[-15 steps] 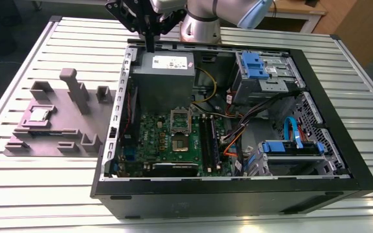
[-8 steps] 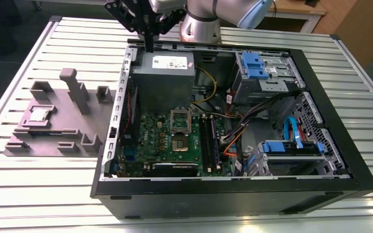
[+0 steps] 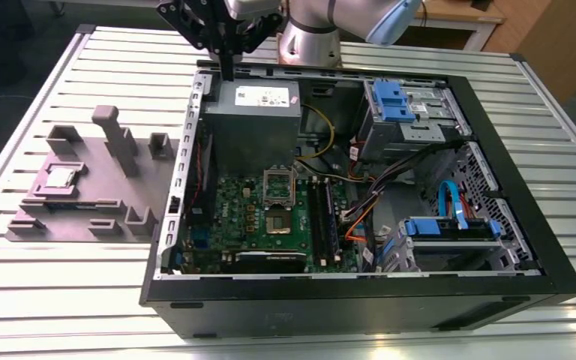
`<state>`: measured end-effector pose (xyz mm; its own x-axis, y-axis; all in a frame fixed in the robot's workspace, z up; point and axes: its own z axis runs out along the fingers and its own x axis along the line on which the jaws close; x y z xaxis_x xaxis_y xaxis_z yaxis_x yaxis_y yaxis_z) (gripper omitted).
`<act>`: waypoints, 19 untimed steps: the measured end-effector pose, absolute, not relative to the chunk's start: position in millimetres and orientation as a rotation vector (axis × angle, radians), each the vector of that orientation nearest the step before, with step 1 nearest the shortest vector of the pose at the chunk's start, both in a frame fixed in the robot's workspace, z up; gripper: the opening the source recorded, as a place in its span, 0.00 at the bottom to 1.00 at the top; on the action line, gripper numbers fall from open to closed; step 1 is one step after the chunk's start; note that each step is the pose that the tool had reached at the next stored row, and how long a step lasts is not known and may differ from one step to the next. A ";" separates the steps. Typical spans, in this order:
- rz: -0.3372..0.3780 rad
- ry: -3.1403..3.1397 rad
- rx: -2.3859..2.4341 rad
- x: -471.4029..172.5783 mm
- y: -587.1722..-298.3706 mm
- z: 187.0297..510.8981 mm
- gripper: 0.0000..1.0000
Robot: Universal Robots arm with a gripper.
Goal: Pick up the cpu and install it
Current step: 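Reach for the cpu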
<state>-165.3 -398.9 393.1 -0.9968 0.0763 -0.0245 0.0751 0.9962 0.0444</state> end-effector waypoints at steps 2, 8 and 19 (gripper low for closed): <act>0.068 3.112 0.118 -165.9 -398.9 393.1 0.10; 0.068 3.112 0.118 -167.7 -398.9 393.1 0.10; 0.068 3.112 0.118 -170.3 -398.9 393.1 0.10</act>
<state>-170.3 -398.9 393.1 -0.9968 0.0763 -0.0245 0.0751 0.9962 0.0444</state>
